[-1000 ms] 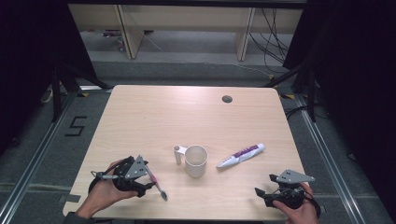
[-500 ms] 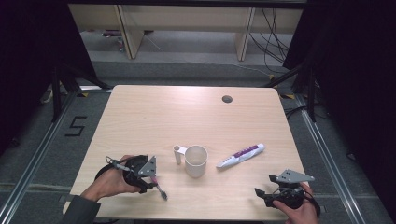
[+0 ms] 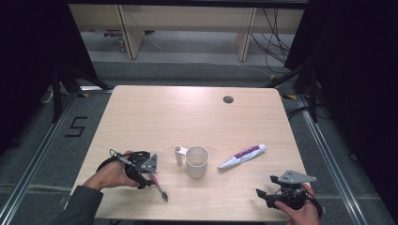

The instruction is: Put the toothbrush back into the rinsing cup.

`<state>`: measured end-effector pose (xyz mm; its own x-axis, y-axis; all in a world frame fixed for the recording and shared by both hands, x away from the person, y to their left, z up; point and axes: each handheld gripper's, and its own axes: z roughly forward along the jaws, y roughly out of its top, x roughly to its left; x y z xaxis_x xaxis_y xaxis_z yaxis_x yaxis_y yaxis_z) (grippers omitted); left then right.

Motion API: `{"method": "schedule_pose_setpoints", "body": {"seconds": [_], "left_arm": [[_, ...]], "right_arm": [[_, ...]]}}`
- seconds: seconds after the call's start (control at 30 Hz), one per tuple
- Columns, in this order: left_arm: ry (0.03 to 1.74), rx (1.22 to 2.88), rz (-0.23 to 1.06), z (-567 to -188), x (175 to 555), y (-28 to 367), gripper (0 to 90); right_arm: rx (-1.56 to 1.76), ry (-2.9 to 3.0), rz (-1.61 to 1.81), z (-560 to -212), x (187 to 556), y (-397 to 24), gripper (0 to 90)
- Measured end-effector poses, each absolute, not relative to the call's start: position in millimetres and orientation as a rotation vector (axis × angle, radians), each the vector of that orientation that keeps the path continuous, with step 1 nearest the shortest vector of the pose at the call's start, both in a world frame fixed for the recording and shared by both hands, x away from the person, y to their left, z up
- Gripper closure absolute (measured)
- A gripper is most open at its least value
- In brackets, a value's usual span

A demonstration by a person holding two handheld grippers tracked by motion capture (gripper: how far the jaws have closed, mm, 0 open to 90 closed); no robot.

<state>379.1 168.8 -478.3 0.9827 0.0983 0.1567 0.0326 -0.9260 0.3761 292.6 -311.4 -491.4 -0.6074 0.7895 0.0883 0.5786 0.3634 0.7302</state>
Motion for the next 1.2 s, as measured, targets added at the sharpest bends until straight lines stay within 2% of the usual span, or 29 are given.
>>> {"method": "schedule_pose_setpoints", "body": {"seconds": [0.27,0.3,0.4,0.43,0.83,1.2], "left_arm": [[0.095,2.788,0.172,-483.8,388.0,169.1,42.4],[0.148,2.792,0.130,-484.9,389.8,169.3,46.5],[0.166,2.795,0.113,-485.0,389.9,169.8,48.4],[0.175,2.805,0.094,-484.5,389.0,170.3,53.4],[0.170,2.839,0.071,-483.0,380.7,171.6,74.2],[0.240,2.872,0.067,-481.2,378.3,169.6,79.1]], "right_arm": [[1.241,2.352,1.101,-491.3,292.1,-311.0,22.0],[1.227,2.349,1.101,-491.6,292.8,-311.5,22.1],[1.233,2.351,1.103,-491.5,292.5,-311.2,22.3],[1.230,2.351,1.104,-491.5,292.6,-311.2,22.3],[1.220,2.349,1.095,-491.7,292.9,-311.4,22.7],[1.221,2.351,1.095,-491.6,292.8,-311.3,23.0]]}}
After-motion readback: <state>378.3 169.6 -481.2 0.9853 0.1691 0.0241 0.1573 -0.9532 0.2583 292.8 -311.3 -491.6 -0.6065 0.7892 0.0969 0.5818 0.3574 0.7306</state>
